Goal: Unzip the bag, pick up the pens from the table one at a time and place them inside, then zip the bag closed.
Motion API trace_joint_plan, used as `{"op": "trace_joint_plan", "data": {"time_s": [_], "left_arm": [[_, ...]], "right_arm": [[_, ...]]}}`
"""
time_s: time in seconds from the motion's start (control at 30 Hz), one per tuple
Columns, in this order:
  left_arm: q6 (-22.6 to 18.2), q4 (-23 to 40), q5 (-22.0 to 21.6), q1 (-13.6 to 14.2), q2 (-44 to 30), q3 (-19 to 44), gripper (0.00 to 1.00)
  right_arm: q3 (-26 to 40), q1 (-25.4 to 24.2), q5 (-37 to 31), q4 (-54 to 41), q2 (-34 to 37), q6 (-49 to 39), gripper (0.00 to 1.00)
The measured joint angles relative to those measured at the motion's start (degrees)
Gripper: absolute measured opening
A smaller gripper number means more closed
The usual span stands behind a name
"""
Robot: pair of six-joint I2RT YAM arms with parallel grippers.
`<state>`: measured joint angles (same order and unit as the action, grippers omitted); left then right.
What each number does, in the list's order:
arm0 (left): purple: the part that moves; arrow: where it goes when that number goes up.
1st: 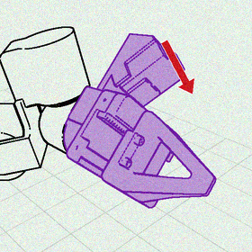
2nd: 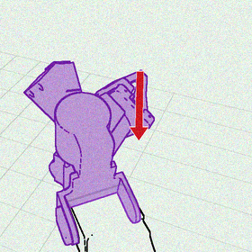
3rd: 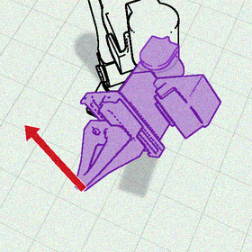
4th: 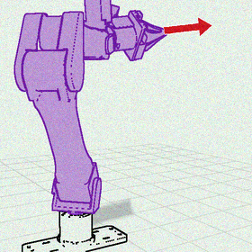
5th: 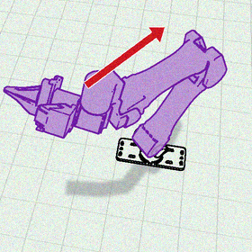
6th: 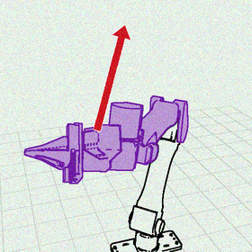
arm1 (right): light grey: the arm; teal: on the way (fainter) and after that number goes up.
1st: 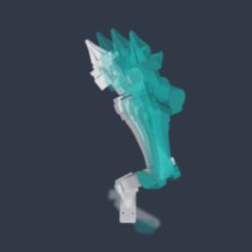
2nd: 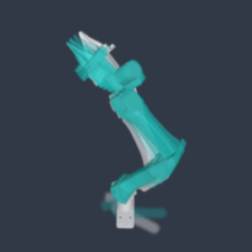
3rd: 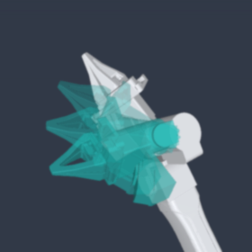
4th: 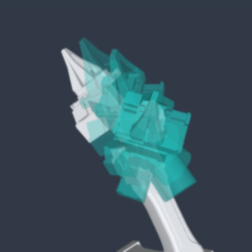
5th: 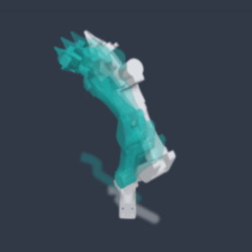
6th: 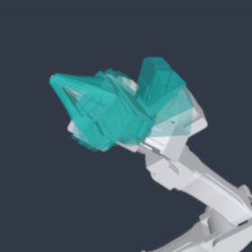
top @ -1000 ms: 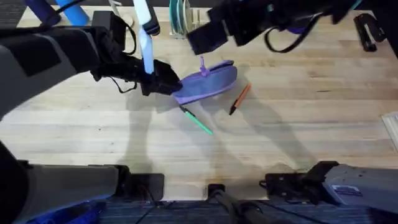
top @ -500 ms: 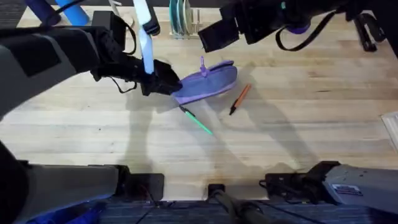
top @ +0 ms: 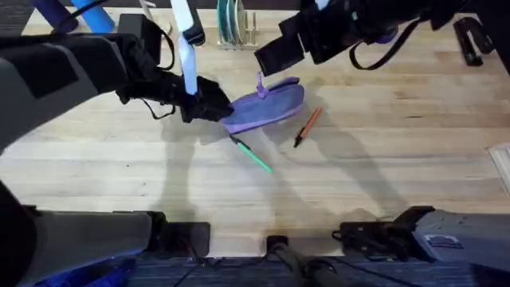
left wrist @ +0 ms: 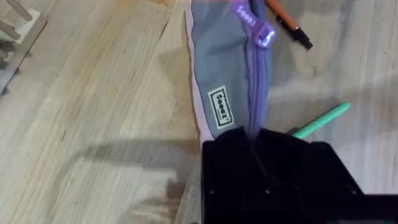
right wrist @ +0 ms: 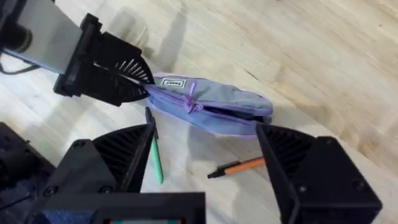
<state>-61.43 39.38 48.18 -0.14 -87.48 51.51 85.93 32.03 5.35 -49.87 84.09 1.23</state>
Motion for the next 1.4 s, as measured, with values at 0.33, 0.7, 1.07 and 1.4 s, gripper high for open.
{"op": "trace_joint_plan", "data": {"time_s": [0.33,0.7,1.07,1.4], "left_arm": [[0.0,0.0,0.0,0.0,0.0,0.0,0.042],[0.0,0.0,0.0,0.0,0.0,0.0,0.042],[0.0,0.0,0.0,0.0,0.0,0.0,0.042],[0.0,0.0,0.0,0.0,0.0,0.0,0.042]], "right_arm": [[0.0,0.0,4.9,-2.5,0.1,-1.5,0.996],[0.0,0.0,6.0,-2.6,2.4,-1.5,0.995],[0.1,0.2,6.3,-2.5,9.4,-1.5,0.996],[0.1,1.8,7.7,-0.2,13.9,-1.5,0.996]]}}
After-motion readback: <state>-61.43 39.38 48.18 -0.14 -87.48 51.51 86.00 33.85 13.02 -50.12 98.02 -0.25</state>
